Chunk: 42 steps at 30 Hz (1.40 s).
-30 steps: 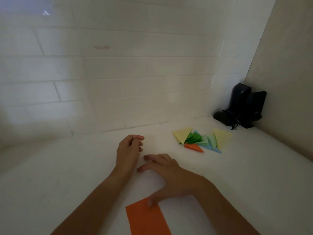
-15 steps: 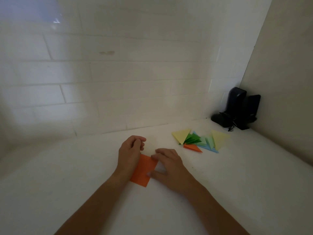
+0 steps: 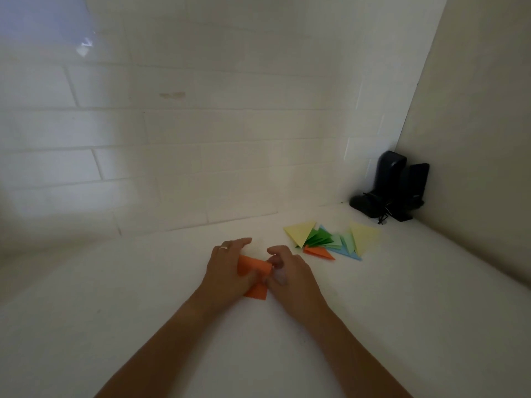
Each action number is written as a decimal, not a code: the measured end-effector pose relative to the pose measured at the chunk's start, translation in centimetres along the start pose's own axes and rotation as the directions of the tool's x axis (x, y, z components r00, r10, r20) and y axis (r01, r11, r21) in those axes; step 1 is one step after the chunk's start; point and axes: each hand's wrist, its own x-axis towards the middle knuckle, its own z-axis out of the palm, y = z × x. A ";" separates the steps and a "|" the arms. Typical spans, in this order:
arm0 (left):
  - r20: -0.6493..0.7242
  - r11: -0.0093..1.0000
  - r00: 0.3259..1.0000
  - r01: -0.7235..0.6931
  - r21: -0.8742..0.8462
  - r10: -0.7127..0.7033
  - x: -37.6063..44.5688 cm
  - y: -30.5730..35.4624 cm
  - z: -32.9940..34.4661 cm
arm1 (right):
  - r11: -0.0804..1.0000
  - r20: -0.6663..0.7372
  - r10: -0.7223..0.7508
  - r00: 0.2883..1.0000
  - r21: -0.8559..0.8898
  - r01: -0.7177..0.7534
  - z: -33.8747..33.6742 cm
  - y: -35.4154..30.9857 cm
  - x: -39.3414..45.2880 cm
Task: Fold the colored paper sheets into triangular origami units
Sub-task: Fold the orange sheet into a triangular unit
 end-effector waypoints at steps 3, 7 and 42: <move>-0.073 0.984 0.997 0.012 -0.180 -0.026 0.1 0.1 -0.3 | 0.990 -0.037 -0.020 0.999 0.136 0.025 -0.2 -0.1 -0.3; -0.076 0.827 0.993 0.032 -0.561 -0.090 -0.1 0.2 -0.4 | 0.933 -0.158 0.121 0.980 0.355 -0.058 -0.6 -0.2 -0.1; 0.077 0.555 0.983 0.159 -0.817 -0.169 -0.1 1.4 -0.9 | 0.920 -0.119 -0.154 0.981 0.344 0.186 -0.9 -0.5 -0.1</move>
